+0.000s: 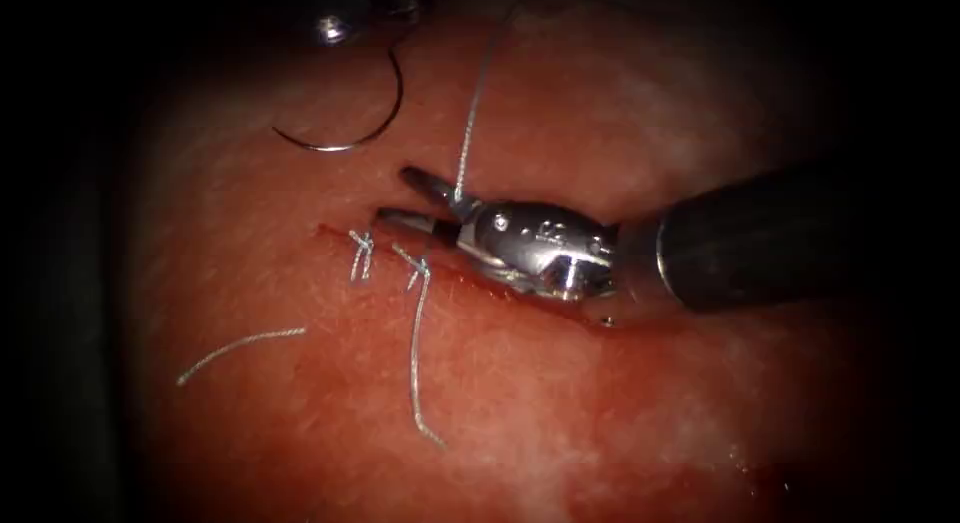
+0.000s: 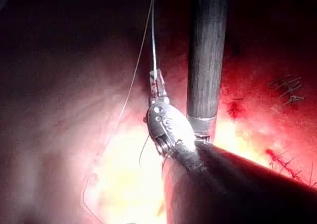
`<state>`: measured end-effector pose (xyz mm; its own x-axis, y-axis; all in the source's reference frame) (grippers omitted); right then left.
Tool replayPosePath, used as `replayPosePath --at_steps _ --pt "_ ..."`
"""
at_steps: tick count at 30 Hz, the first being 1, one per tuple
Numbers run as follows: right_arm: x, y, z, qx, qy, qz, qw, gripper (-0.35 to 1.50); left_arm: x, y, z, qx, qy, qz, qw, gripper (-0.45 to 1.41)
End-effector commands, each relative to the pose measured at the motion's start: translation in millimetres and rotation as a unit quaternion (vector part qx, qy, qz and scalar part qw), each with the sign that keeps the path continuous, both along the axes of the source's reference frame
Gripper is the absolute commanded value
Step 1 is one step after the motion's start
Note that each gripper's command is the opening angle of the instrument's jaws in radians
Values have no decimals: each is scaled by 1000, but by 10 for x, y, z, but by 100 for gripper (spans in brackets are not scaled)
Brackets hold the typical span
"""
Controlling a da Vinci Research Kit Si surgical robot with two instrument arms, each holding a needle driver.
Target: Wound Closure
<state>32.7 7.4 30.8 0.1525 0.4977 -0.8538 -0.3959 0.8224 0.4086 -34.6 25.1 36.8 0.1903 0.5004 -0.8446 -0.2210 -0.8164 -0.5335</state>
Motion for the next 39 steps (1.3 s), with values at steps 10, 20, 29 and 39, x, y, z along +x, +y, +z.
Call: replayPosePath --at_steps 10,20,29,39 --pt "-42 -30 0 8 -8 -31 999 146 -1 -10 34 -2 21 -7 1000 -45" --pt "-200 -55 -13 23 -96 -52 994 148 -51 -53 131 32 42 6 999 -45" --pt "-397 -63 -53 56 -236 -15 970 148 -129 -126 189 77 50 45 995 -45" --pt "-357 -89 -85 101 -172 -49 979 148 -109 -143 152 115 95 16 989 116"
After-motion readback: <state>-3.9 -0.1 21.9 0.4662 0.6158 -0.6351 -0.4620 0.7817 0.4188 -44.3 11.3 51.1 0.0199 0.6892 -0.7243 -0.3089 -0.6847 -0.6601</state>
